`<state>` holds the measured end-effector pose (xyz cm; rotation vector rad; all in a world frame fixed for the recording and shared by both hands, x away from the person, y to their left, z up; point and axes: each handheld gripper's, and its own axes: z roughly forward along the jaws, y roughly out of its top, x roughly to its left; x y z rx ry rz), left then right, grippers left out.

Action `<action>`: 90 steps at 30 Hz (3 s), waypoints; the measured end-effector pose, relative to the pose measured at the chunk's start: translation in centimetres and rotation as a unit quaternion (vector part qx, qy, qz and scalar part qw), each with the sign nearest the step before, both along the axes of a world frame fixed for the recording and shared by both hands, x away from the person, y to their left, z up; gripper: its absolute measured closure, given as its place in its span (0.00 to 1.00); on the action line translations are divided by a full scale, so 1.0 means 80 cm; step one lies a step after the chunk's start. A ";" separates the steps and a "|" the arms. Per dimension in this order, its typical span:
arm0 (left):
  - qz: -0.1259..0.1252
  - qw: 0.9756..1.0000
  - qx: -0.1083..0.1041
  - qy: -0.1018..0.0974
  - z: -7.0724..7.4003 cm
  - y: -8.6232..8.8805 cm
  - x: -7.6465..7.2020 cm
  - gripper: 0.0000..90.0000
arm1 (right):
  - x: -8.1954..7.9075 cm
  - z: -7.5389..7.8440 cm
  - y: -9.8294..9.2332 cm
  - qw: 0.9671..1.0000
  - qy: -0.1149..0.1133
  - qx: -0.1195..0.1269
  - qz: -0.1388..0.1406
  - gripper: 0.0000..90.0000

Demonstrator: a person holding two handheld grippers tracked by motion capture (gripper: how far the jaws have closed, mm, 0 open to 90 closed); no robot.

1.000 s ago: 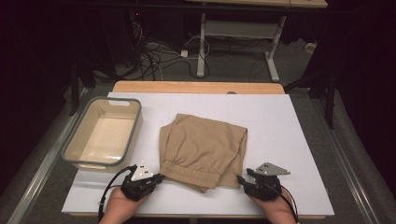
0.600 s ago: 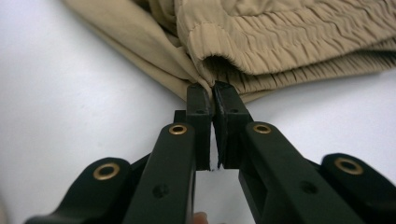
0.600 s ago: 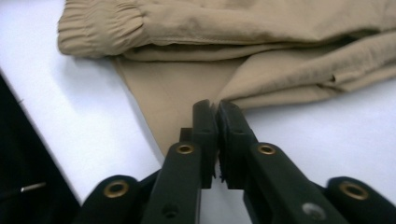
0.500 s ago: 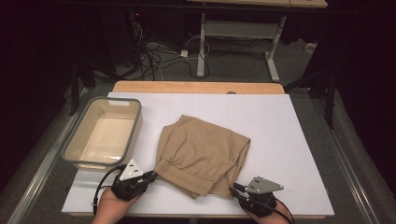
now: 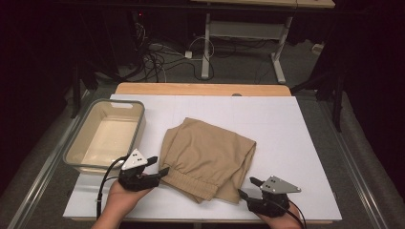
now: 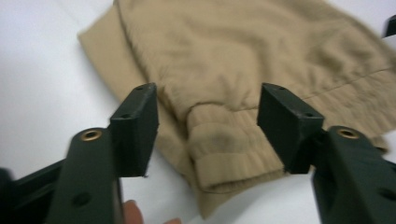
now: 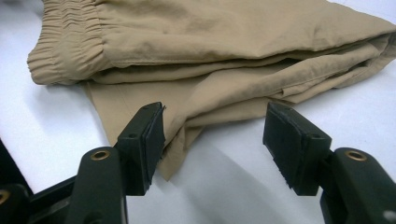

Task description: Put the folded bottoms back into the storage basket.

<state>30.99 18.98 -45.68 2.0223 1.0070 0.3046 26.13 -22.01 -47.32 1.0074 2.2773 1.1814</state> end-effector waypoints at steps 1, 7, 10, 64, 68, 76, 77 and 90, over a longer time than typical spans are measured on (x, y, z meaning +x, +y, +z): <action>-0.003 1.000 0.006 0.011 -0.004 -0.001 0.003 0.35 | 0.000 0.000 0.000 1.000 0.000 0.000 -0.001 0.44; 0.007 0.997 0.020 0.076 -0.024 0.004 0.012 0.35 | 0.002 -0.005 0.004 1.000 0.002 -0.008 0.006 0.44; 0.013 0.996 0.012 0.089 -0.029 0.007 0.011 0.36 | 0.002 -0.005 0.004 1.000 0.003 -0.009 0.005 0.44; -0.029 0.999 0.024 0.003 -0.036 0.012 -0.004 0.85 | 0.168 0.013 0.012 0.986 0.009 0.024 -0.166 0.36; -0.030 0.999 0.023 0.006 -0.036 0.012 -0.003 0.85 | 0.189 0.003 0.009 0.982 0.047 -0.002 -0.182 0.42; -0.032 0.999 0.014 0.015 -0.036 0.014 0.000 0.85 | 0.177 -0.002 0.001 0.985 0.082 -0.009 -0.151 0.51; -0.032 0.999 0.013 0.016 -0.036 0.014 0.000 0.85 | 0.173 -0.002 0.003 0.986 0.080 -0.014 -0.144 0.53; -0.032 0.999 0.014 0.015 -0.037 0.014 0.000 0.85 | 0.158 -0.007 0.011 0.993 0.057 -0.016 -0.098 0.90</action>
